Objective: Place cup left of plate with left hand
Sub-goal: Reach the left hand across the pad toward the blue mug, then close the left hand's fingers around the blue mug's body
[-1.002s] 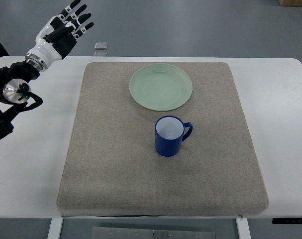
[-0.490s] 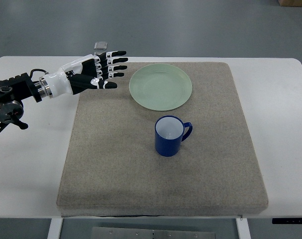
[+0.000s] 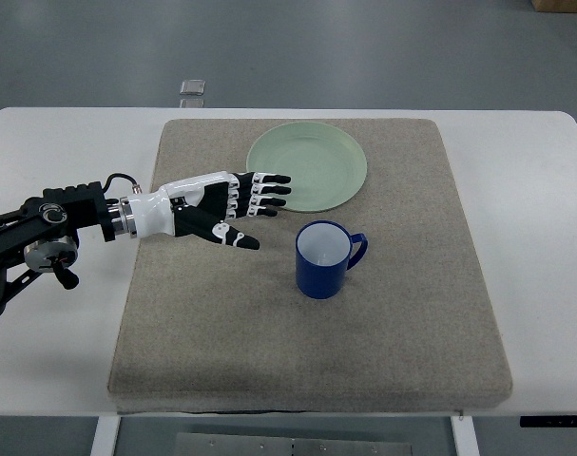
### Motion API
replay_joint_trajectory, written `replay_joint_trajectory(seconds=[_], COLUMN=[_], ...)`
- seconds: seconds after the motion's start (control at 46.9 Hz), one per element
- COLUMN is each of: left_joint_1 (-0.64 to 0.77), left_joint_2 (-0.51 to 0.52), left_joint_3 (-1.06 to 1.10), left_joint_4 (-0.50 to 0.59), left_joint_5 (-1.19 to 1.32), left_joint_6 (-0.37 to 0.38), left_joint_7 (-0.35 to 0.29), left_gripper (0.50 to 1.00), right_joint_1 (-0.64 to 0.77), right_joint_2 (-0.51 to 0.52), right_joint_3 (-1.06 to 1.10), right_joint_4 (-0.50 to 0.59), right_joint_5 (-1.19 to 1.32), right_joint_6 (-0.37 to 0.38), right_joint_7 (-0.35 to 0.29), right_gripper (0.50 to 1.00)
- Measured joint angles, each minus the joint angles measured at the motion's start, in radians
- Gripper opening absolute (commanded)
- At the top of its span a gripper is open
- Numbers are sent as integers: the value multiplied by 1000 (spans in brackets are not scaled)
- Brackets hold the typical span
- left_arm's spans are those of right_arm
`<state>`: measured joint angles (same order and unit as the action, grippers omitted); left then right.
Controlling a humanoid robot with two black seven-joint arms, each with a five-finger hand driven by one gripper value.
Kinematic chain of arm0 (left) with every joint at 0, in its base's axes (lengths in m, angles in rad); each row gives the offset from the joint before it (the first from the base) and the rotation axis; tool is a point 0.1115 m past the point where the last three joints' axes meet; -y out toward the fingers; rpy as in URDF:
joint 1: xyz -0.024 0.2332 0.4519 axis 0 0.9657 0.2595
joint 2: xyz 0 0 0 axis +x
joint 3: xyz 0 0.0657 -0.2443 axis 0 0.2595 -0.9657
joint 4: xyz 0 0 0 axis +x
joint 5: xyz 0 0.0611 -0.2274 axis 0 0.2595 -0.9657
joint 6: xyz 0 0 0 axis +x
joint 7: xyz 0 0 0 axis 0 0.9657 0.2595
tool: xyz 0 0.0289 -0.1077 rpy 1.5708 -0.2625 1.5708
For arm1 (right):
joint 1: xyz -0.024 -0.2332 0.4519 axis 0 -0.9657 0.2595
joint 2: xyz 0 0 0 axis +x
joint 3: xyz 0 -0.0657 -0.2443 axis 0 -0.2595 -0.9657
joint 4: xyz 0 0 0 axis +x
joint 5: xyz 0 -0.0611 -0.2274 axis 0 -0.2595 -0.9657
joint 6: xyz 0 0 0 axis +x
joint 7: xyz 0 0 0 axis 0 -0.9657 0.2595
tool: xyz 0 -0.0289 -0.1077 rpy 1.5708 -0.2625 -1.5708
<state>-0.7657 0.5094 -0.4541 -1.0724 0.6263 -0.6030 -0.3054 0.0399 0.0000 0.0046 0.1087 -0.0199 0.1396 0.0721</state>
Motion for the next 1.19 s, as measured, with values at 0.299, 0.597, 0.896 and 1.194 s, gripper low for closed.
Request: replay_joint_trajectory(seconds=[0.299,0.597,0.896,1.194], left_joint_1=[0,2,2,0], left_joint_2=[-60,-92,-111,-141], left_joint_3=[0,2,40,44], left_joint_4=[6,11,11,34], left_joint_5=[59,67,67,86], left_joint_6=[39,69,74,106], left_joint_7=[1,1,2,3], left_gripper=[996,996,996,996], right_joint_1=[1,0,0,0], right_joint_2=[0,0,0,0], right_joint_3=[0,0,0,0], right_joint_4=[0,0,0,0], right_joint_5=[0,0,0,0], right_joint_6=[0,0,0,0], right_joint_7=[0,0,0,0], right_gripper=[934,934,934,934])
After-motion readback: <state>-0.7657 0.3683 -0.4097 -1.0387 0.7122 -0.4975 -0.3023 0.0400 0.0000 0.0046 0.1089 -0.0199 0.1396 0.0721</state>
